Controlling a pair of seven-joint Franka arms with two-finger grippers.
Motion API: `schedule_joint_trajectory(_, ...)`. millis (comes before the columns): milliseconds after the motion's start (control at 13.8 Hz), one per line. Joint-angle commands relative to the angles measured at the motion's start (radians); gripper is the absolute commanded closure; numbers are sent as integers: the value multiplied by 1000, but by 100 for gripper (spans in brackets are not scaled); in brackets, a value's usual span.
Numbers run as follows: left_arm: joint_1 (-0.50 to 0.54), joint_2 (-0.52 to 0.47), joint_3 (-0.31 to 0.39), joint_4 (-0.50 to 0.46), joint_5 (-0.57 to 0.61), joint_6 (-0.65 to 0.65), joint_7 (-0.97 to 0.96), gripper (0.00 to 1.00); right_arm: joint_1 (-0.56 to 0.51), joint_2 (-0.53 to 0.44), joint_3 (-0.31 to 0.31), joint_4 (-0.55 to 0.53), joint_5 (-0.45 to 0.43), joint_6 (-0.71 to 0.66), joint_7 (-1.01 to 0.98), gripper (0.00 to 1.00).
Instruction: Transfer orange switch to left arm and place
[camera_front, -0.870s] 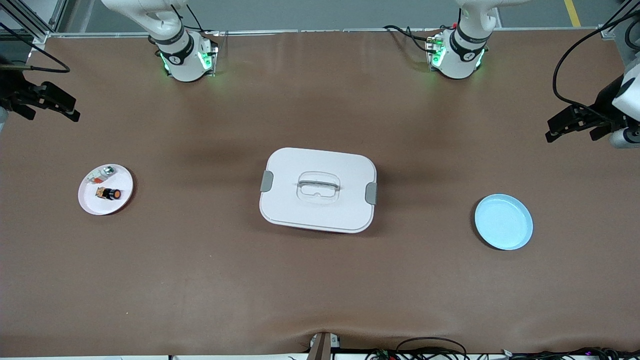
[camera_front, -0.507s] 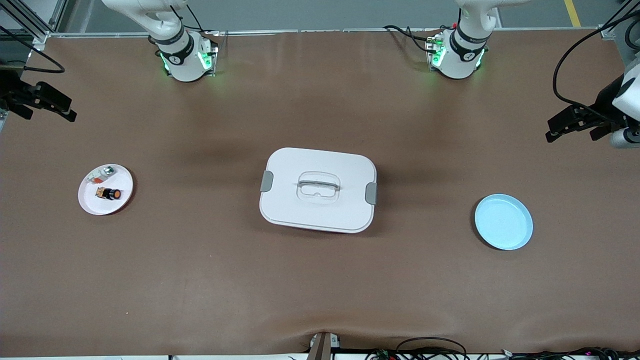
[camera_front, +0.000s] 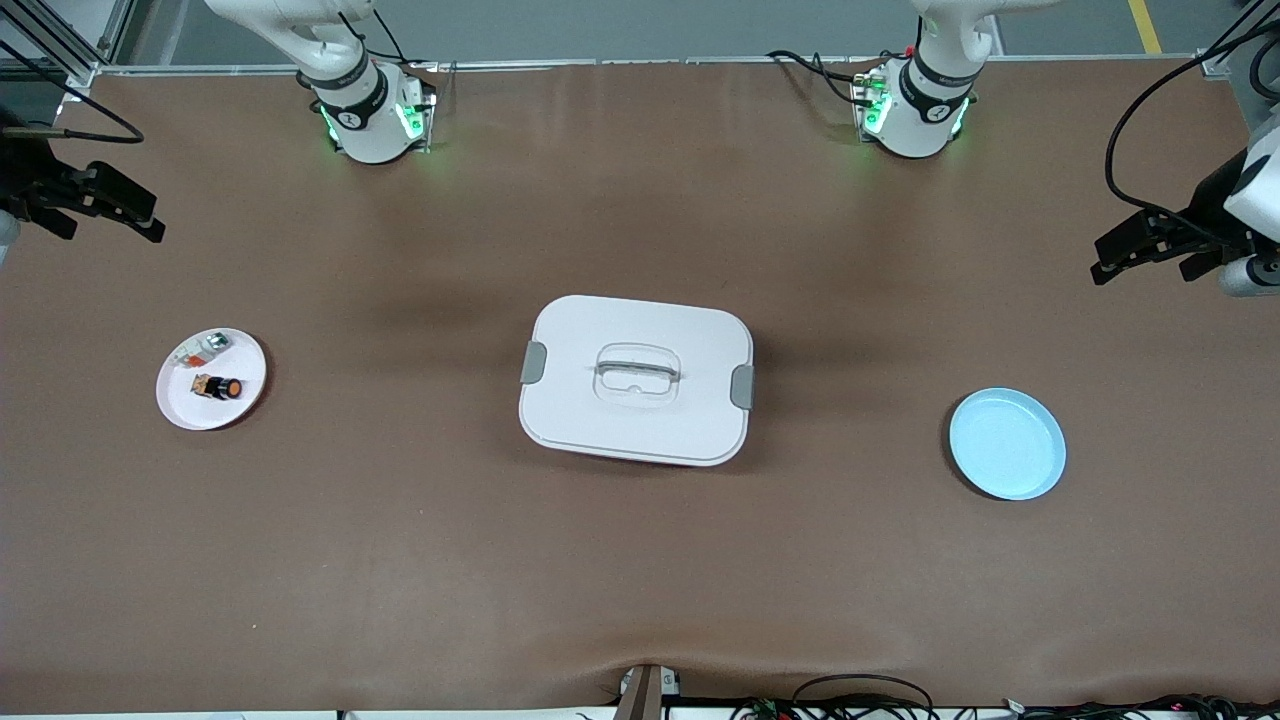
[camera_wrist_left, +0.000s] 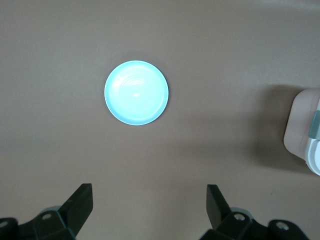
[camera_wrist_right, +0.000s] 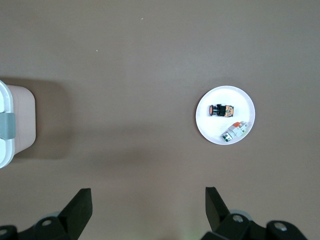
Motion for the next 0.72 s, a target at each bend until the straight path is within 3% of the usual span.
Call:
schedule_joint_trajectory(0, 5, 10, -5, 29, -12, -24, 22, 0, -23, -16, 14, -3, 16, -2, 5, 0)
schedule_joint_trajectory(652, 5, 4, -19, 31, -12, -25, 21, 0, -29, -14, 7, -6, 45, -7, 16, 0)
